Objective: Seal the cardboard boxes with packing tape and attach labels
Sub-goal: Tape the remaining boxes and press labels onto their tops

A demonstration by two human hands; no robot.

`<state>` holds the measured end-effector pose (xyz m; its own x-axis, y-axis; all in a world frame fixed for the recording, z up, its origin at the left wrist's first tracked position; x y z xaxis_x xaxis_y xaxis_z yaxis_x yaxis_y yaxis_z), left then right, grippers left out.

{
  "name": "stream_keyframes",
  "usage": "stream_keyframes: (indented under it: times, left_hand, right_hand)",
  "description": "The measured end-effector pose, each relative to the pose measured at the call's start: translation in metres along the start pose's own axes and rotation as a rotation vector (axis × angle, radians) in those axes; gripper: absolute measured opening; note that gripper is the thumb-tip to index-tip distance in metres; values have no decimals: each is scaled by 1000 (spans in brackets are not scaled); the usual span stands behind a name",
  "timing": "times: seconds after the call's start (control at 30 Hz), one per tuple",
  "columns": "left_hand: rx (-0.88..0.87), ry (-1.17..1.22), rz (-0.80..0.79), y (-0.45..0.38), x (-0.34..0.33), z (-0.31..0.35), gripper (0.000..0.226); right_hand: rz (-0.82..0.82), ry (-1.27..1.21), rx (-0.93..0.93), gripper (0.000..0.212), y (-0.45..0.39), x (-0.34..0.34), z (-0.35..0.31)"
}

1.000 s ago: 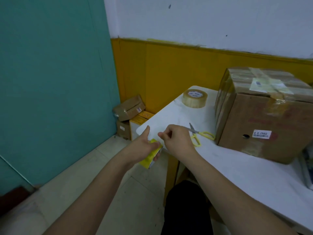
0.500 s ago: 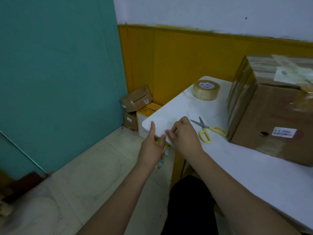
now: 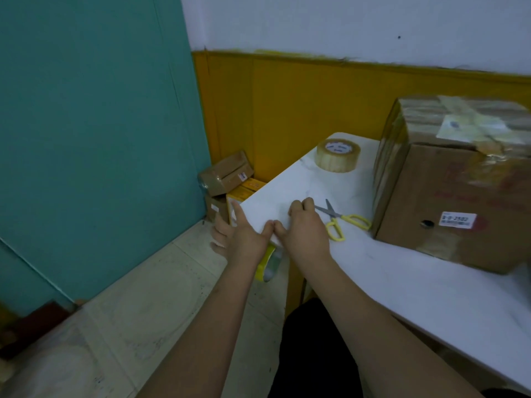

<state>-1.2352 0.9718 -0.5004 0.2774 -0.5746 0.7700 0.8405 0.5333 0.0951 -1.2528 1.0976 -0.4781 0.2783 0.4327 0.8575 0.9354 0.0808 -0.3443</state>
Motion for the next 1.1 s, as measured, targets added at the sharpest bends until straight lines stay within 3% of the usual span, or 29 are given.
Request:
stream_keyframes:
  times: [0.17,0.23,0.33,0.47,0.57,0.7,0.8,0.87,0.9,1.0,1.1]
  left_hand:
    - [-179,-111,116,3,8,31,92]
    - [-297,63,197,19,15,58,75]
    - [-548,443,158,65,25,125,50]
    - [-753,640,45,116,40,230,43]
    - [-800,451,-109,127,33,290,51]
    - [-735,-68,-188,124,8,310,74]
    - [-644,-111,-250,114,4,311,89]
    - [-604,-34,-342,113,8,309,92]
    - [-568,46,-393,114,10,307,91]
    - [-416,225,-492,111,9,297,97]
    - [-339,325,-544,107,5,295,96]
  right_hand:
    - [44,-161,59,28,15,32,4]
    - [226,-247,160,30,23,68,8]
    - [484,-217,272,33,23,148,20]
    - [690,-65,187,22,4,252,61]
    - [620,64,-3,26,-12,291,112]
    - [350,76,-295,43,-13,305,168]
    - [154,11,-407,66,-12,304,184]
    - [90,-174,-520,82,-10,306,191]
    - [85,-299,-588,81,-7,306,196]
    - [91,-582,-661,38,3,304,207]
    - [88,-608,-630,28,3,304,209]
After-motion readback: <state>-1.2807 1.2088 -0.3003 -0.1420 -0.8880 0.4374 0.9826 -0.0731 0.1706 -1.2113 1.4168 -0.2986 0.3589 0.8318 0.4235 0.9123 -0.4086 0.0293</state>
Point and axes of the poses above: each hand's wrist, its own y-axis away from the middle knuckle, its own x-axis out of the back of the hand, z = x × y, the point moved 3 cm from there along -y, towards the middle knuckle, and after that the axes turned 3 degrees about x, right-handed, at the moved point
